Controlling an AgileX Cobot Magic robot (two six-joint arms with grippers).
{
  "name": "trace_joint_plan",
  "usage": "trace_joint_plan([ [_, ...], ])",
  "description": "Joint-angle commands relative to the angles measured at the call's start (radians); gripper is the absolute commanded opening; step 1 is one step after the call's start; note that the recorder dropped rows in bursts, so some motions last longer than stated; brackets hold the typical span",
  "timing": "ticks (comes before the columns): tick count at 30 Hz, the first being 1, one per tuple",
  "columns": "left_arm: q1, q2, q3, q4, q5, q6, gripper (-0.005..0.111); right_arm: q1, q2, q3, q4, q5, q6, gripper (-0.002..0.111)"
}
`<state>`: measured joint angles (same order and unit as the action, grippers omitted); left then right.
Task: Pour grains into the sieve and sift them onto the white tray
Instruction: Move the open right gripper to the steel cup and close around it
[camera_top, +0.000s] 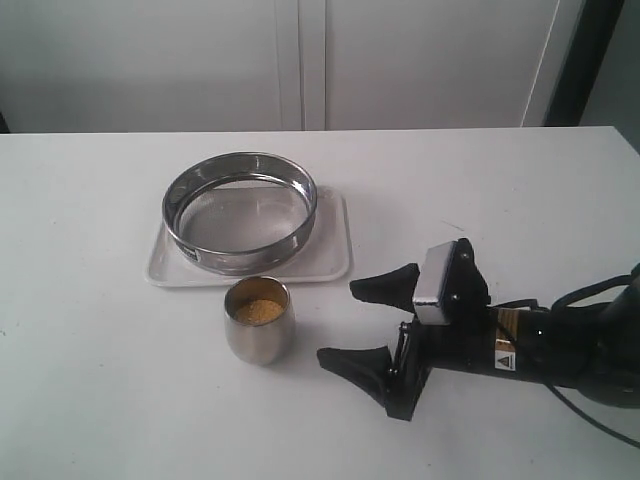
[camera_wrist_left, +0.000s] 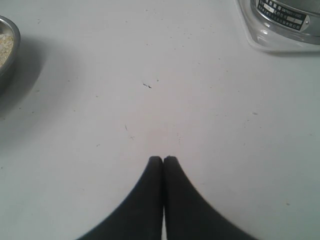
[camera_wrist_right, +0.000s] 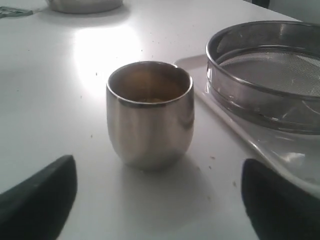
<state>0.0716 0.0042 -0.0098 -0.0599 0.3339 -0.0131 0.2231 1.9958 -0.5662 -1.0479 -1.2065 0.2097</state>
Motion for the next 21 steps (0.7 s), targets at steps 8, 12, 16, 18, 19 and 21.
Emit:
trace_joint_plan([
  [8,0.001,-0.004,0.01,-0.006,0.002,-0.008,0.0,0.134,0.01,-0.099,0.102,0.039,0.012,0.099],
  [12,0.001,-0.004,0.01,-0.006,0.002,-0.008,0.0,0.167,0.08,-0.149,0.123,0.041,0.012,0.099],
  [16,0.001,-0.004,0.01,-0.006,0.002,-0.008,0.0,0.189,0.129,-0.187,0.156,0.039,0.012,0.099],
  [18,0.001,-0.004,0.01,-0.006,0.002,-0.008,0.0,0.2,0.145,-0.206,0.169,0.039,0.012,0.099],
  [19,0.001,-0.004,0.01,-0.006,0.002,-0.008,0.0,0.205,0.152,-0.215,0.174,0.039,0.012,0.099],
  [21,0.001,-0.004,0.01,-0.006,0.002,-0.008,0.0,0.212,0.167,-0.229,0.178,0.039,0.012,0.099],
])
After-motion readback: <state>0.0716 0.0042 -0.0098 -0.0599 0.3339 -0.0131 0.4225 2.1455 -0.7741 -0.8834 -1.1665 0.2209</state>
